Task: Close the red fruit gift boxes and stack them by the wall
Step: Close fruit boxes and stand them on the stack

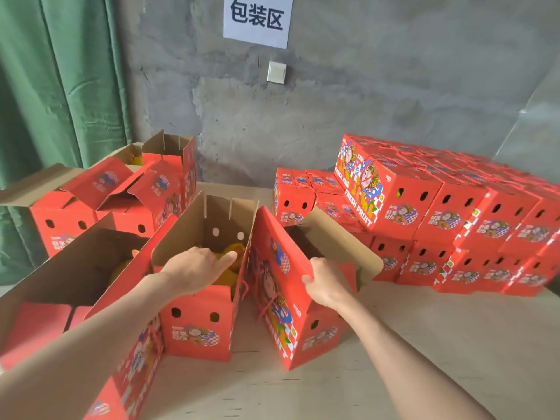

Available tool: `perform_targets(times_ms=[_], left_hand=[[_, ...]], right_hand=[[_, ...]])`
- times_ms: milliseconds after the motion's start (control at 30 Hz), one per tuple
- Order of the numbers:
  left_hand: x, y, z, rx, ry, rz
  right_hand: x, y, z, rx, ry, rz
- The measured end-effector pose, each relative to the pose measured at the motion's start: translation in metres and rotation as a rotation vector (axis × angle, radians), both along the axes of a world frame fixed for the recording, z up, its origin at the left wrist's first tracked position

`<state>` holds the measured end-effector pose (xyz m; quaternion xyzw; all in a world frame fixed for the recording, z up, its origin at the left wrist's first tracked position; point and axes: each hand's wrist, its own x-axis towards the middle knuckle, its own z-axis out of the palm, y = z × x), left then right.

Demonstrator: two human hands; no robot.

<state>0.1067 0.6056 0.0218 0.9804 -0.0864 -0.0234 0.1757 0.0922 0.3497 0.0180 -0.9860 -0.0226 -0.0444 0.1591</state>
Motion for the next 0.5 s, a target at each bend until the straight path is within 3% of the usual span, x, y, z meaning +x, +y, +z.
perform_targets(times_ms=[133, 267, 400, 500], left_hand=[[-0.008, -0.012, 0.011, -0.141, -0.199, 0.129], [-0.009, -0.053, 0.020, -0.395, -0.360, 0.074], [-0.010, -0.100, 0.023, -0.502, -0.387, 0.085], [-0.009, -0.122, 0.014, -0.555, -0.286, 0.111]], right_hand=[[-0.024, -0.047, 0.010, -0.022, 0.086, 0.165], [-0.043, -0.097, 0.022, 0.052, 0.193, 0.296], [-0.055, -0.152, 0.028, 0.077, 0.292, 0.362], [-0.058, -0.189, 0.024, 0.166, 0.351, 0.342]])
